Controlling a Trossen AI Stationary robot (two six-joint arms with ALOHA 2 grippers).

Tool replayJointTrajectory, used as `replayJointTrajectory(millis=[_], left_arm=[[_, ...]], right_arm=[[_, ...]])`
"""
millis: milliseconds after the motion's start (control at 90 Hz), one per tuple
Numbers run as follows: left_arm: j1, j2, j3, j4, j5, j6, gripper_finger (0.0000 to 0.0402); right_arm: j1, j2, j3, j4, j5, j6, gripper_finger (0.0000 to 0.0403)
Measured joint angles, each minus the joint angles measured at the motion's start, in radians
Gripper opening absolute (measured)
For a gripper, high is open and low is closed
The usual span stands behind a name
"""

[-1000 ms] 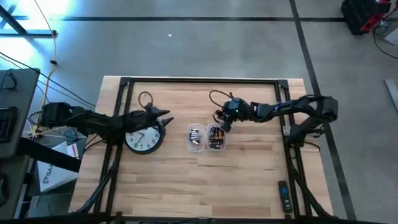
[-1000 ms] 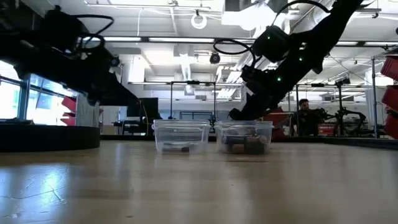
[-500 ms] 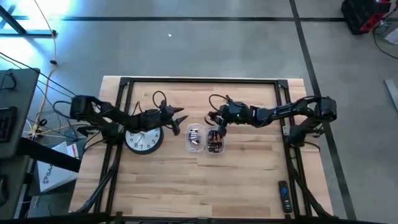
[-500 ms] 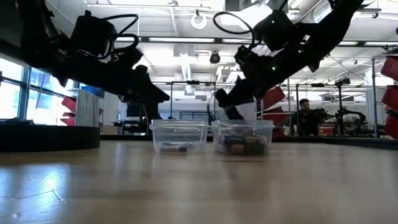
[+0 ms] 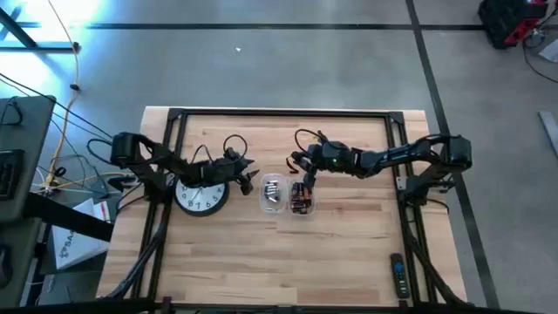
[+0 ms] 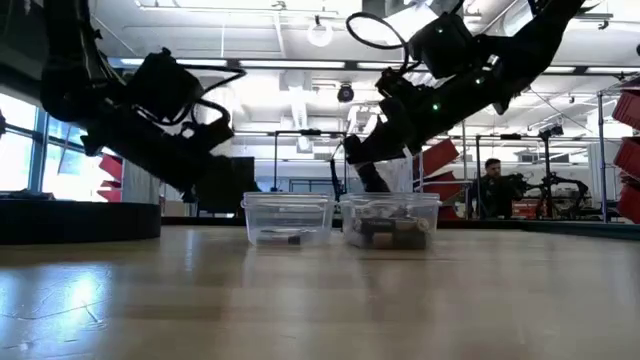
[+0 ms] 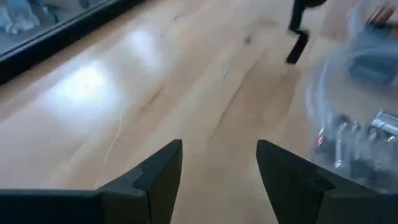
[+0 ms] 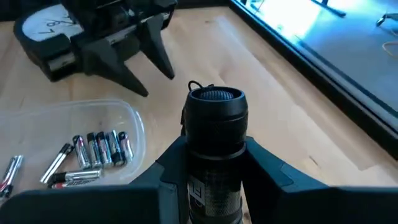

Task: Insert battery
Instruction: Move the black flashlight to the top center of the table

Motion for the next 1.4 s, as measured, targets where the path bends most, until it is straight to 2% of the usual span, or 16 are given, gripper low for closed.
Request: replayJointTrajectory(millis=[111, 233, 378, 644, 822, 978, 1078, 1189, 1400], left_arm=[[0.016, -0.003, 0.013, 0.116, 0.022, 0.003, 0.0190], [0.021, -0.003, 0.034, 0.162, 0.062, 0.043, 0.0190], [0.021, -0.002, 0.037, 0.152, 0.062, 0.092, 0.0190], [0.016, -0.002, 0.038, 0.067, 0.048, 0.078, 0.0190], [0.016, -0.002, 0.034, 0.043, 0.042, -0.048, 0.0190], [0.016, -0.032, -0.026, 0.073, 0.024, -0.089, 0.0190], [0.014, -0.095, -0.103, 0.175, 0.025, -0.101, 0.0190], [0.004, -0.176, -0.193, 0.289, 0.047, -0.049, 0.0190], [-0.034, -0.231, -0.300, 0.256, 0.051, -0.048, 0.0190]], right_arm=[[0.000, 0.000, 0.000, 0.022, 0.001, -0.002, 0.0078], [0.000, 0.000, 0.000, 0.037, 0.001, -0.009, 0.0078], [0.000, 0.000, 0.000, 0.035, 0.001, -0.010, 0.0078], [0.000, 0.000, 0.000, 0.036, 0.008, -0.010, 0.0078], [0.000, 0.000, 0.000, 0.036, 0.008, -0.010, 0.0078], [0.000, 0.000, 0.000, 0.028, 0.009, 0.000, 0.0078], [0.000, 0.000, 0.000, 0.027, 0.009, 0.001, 0.0078], [0.000, 0.000, 0.000, 0.028, 0.009, 0.000, 0.0078], [0.000, 0.000, 0.000, 0.034, 0.010, -0.002, 0.0078]])
